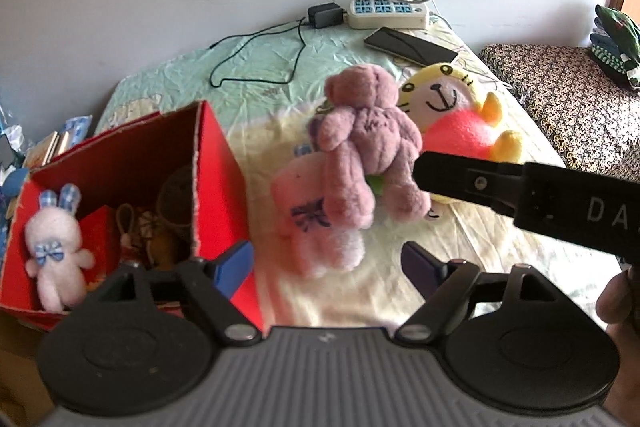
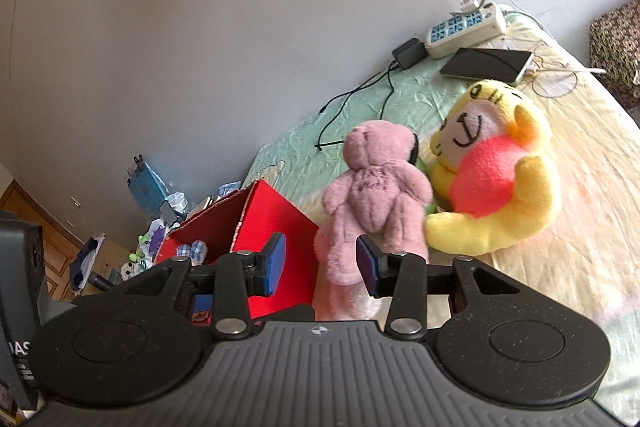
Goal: Organize objects
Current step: 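Move the right gripper back to the pink teddy bear, then close the right gripper on the pink teddy bear's body, then lift the pink teddy bear with the right gripper into the red box, then open the right gripper to release the teddy bear beside the bunny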
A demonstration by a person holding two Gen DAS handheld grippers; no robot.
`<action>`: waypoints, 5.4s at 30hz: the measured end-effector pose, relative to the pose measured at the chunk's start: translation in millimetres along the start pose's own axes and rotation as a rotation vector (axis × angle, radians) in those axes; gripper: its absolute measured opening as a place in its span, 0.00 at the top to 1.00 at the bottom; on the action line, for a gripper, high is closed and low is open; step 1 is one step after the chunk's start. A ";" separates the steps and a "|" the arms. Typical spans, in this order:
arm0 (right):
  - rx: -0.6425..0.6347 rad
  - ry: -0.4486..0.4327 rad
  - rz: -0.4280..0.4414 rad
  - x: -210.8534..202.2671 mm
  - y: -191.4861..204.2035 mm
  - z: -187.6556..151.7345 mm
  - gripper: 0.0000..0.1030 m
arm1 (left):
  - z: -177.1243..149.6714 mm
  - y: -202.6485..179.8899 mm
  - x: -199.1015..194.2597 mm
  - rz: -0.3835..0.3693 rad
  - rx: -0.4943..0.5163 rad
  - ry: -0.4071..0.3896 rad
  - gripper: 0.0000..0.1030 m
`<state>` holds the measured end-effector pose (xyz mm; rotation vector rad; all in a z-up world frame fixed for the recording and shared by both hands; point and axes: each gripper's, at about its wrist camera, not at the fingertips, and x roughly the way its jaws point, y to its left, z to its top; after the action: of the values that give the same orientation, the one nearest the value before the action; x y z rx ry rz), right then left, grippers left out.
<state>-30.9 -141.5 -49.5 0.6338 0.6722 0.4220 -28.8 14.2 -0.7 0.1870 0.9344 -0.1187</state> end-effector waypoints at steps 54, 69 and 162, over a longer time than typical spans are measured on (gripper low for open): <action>0.085 0.114 0.092 86.1 -69.2 44.1 0.68 | 63.4 -3.3 109.7 -0.239 -0.078 0.026 0.23; 0.052 0.016 0.147 37.5 -27.8 37.2 0.76 | 42.2 0.4 52.4 -0.264 -0.078 -0.069 0.23; -0.301 0.225 -0.150 163.5 191.1 -59.8 0.64 | -47.2 263.5 9.1 0.103 -0.099 -0.046 0.16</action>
<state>14.3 112.4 -31.7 0.2504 0.8444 0.4474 -12.5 281.5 -6.9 0.1400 0.8809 0.0181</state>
